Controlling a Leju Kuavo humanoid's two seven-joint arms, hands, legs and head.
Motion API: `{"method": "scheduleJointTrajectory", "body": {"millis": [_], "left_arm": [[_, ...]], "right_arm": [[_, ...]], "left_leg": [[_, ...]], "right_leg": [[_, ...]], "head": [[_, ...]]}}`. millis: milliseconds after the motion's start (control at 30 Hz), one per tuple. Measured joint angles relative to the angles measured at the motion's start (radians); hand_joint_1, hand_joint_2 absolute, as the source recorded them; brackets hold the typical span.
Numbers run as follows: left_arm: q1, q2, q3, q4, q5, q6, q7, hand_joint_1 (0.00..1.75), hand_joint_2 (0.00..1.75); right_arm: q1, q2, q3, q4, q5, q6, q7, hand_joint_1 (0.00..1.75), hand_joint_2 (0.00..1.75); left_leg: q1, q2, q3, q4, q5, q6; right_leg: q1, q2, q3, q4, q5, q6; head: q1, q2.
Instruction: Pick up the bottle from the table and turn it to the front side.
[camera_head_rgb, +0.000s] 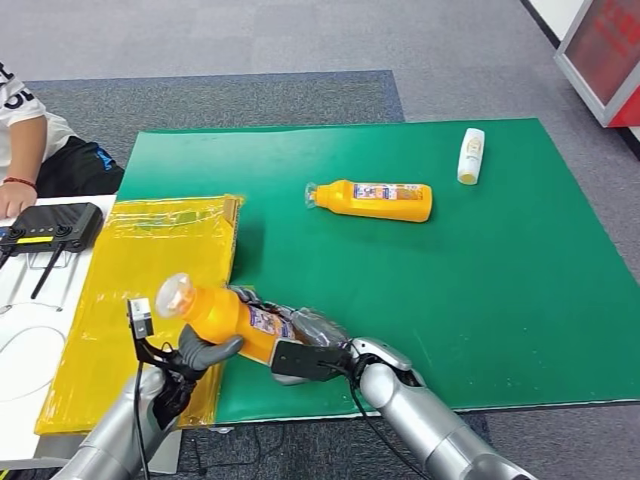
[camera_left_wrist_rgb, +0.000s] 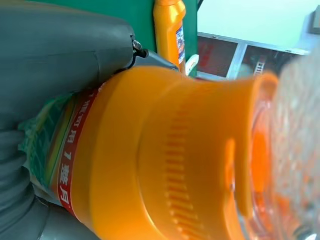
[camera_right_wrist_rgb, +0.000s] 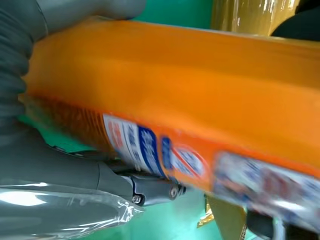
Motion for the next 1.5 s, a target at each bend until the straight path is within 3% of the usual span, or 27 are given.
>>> {"method": "scheduleJointTrajectory", "body": {"millis": [100, 267, 467, 700, 900, 1133, 1500], "left_arm": [[0.005, 0.0, -0.001, 0.003, -0.003, 0.0, 0.0, 0.7, 1.75], [0.009, 0.0, -0.001, 0.005, -0.006, 0.0, -0.003, 0.85, 1.75], [0.014, 0.004, -0.001, 0.005, -0.018, 0.0, -0.014, 0.89, 1.75], [0.016, 0.016, -0.012, -0.006, -0.077, 0.0, -0.043, 1.15, 1.75], [0.035, 0.063, -0.038, -0.09, -0.164, 0.032, -0.05, 1.47, 1.75], [0.068, 0.119, -0.082, -0.173, -0.208, 0.084, -0.055, 1.71, 1.75], [0.077, 0.171, -0.127, -0.229, -0.244, 0.144, -0.056, 1.74, 1.75]], "right_arm": [[-0.002, 0.002, 0.0, 0.004, -0.008, 0.002, 0.002, 0.0, 1.75], [-0.003, 0.005, -0.005, 0.01, -0.04, 0.017, 0.003, 0.0, 1.75], [-0.002, 0.009, -0.022, 0.011, -0.09, 0.039, 0.006, 0.0, 1.75], [0.006, 0.013, -0.065, 0.013, -0.174, 0.067, 0.005, 0.0, 1.75], [0.015, 0.013, -0.153, -0.005, -0.3, 0.094, -0.021, 0.0, 1.75], [0.017, 0.002, -0.285, -0.1, -0.395, 0.133, -0.025, 0.0, 1.75], [0.039, -0.02, -0.393, -0.211, -0.429, 0.153, -0.021, 0.0, 1.75]], "left_leg": [[0.0, 0.0, 0.0, 0.0, 0.0, 0.0], [0.0, 0.0, 0.0, 0.0, 0.0, 0.0], [0.0, 0.0, 0.0, 0.0, 0.0, 0.0], [0.0, 0.0, -0.001, 0.0, 0.0, 0.0], [0.0, 0.0, 0.0, 0.0, 0.0, 0.0], [0.0, 0.0, 0.0, 0.0, 0.0, 0.0], [0.0, 0.0, 0.002, 0.0, 0.001, 0.0]], "right_leg": [[0.0, 0.0, 0.0, 0.0, 0.0, 0.0], [0.0, 0.0, -0.001, 0.0, 0.0, 0.0], [0.0, 0.0, -0.001, 0.0, 0.0, 0.0], [0.0, 0.0, 0.0, 0.0, 0.0, 0.0], [0.0, 0.0, 0.0, 0.0, 0.0, 0.0], [0.0, 0.0, 0.0, 0.0, 0.0, 0.0], [0.0, 0.0, 0.001, 0.0, 0.001, -0.001]], "head": [[0.0, 0.0], [0.0, 0.0], [0.0, 0.0], [0.0, 0.0], [0.0, 0.0], [0.0, 0.0], [0.0, 0.0]]}}
